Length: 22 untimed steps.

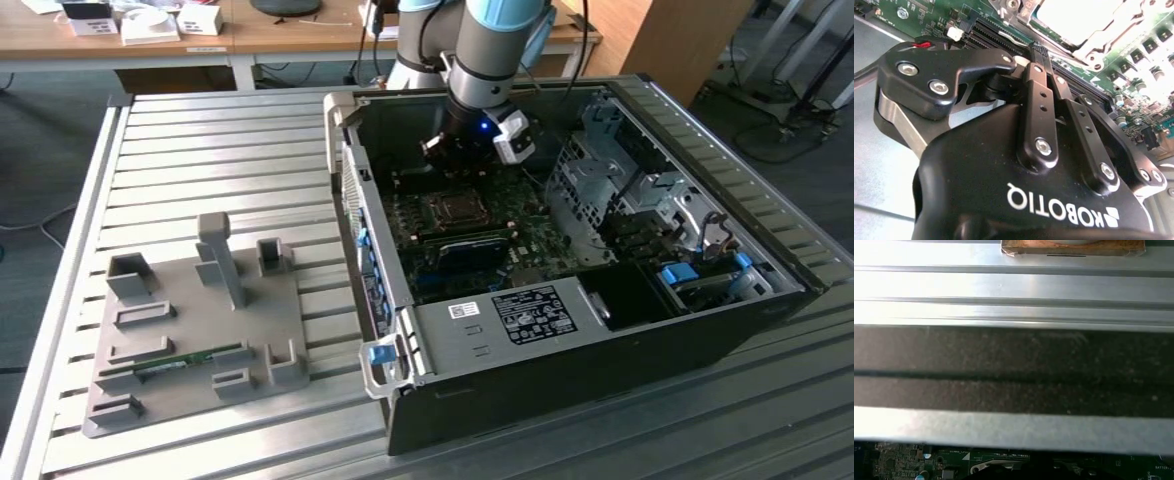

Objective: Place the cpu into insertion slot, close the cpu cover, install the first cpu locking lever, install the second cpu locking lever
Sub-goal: 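Install the first cpu locking lever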

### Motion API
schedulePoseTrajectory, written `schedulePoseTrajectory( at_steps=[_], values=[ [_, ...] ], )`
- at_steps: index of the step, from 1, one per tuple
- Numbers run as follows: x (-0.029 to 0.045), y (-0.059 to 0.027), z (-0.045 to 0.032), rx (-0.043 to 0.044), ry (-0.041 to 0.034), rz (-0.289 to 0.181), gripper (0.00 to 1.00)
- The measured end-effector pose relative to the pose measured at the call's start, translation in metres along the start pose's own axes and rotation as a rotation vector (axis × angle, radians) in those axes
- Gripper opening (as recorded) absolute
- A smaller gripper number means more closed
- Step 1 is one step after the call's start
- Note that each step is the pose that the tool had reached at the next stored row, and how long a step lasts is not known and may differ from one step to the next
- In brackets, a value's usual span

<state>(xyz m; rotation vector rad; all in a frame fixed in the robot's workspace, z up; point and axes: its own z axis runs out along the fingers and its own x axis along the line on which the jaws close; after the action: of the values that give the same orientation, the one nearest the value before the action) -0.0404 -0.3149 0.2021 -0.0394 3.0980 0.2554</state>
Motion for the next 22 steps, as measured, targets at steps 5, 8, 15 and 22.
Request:
schedulePoseTrajectory(
  at_steps=[5, 8, 15, 22],
  values=[
    [0.0000, 0.0005, -0.0023, 0.0000, 0.0000, 0.000, 0.11],
    [-0.0001, 0.0008, -0.0037, -0.0001, -0.0001, 0.000, 0.11],
    [0.0000, 0.0011, -0.0055, -0.0003, -0.0003, 0.000, 0.11],
    [0.0000, 0.0012, -0.0056, 0.0006, -0.0031, 0.018, 0.11]
  ],
)
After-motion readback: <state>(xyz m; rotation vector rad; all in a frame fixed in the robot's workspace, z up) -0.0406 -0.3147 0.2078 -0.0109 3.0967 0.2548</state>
